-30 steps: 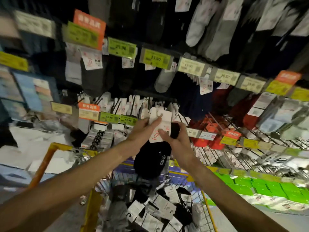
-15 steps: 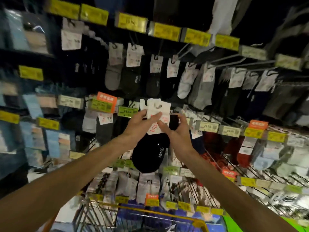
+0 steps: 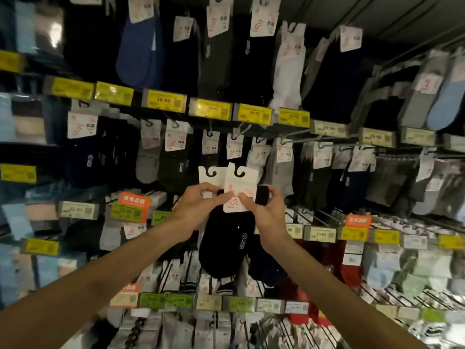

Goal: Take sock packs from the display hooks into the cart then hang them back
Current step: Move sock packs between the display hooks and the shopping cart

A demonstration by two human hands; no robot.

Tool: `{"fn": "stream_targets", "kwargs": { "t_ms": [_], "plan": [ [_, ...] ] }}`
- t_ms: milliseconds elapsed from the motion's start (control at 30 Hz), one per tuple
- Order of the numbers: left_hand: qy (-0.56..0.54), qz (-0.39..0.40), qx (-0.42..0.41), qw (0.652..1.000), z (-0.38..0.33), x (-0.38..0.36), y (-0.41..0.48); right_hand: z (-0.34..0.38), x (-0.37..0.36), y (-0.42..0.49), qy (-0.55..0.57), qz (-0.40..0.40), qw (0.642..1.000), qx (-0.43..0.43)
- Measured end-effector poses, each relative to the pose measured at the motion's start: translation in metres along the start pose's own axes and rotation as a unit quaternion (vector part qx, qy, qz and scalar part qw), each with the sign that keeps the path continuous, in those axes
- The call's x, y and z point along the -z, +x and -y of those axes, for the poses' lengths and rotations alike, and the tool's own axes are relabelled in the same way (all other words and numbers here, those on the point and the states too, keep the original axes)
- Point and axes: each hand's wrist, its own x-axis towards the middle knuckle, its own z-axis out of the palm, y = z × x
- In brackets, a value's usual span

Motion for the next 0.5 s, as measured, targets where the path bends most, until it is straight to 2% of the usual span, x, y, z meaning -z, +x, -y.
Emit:
{"fn": "stream_targets", "kwargs": {
  "t_ms": [133, 267, 500],
  "plan": [
    [-0.022, 0.014, 0.008, 1.000, -0.010, -0.027, 0.020, 0.015, 0.020, 0.028, 0.006, 0.013, 1.000, -0.003],
    [0.003, 0.010, -0.010, 1.000, -0.025, -0.054, 0.041, 0.026, 0.038, 0.059, 0.041, 0.017, 0.999, -0.024],
    [0.018, 0.012, -0.005, 1.000, -0.039, -0.074, 0.072, 0.042, 0.045, 0.103, 0.104, 0.071, 0.989, -0.080]
  ]
}}
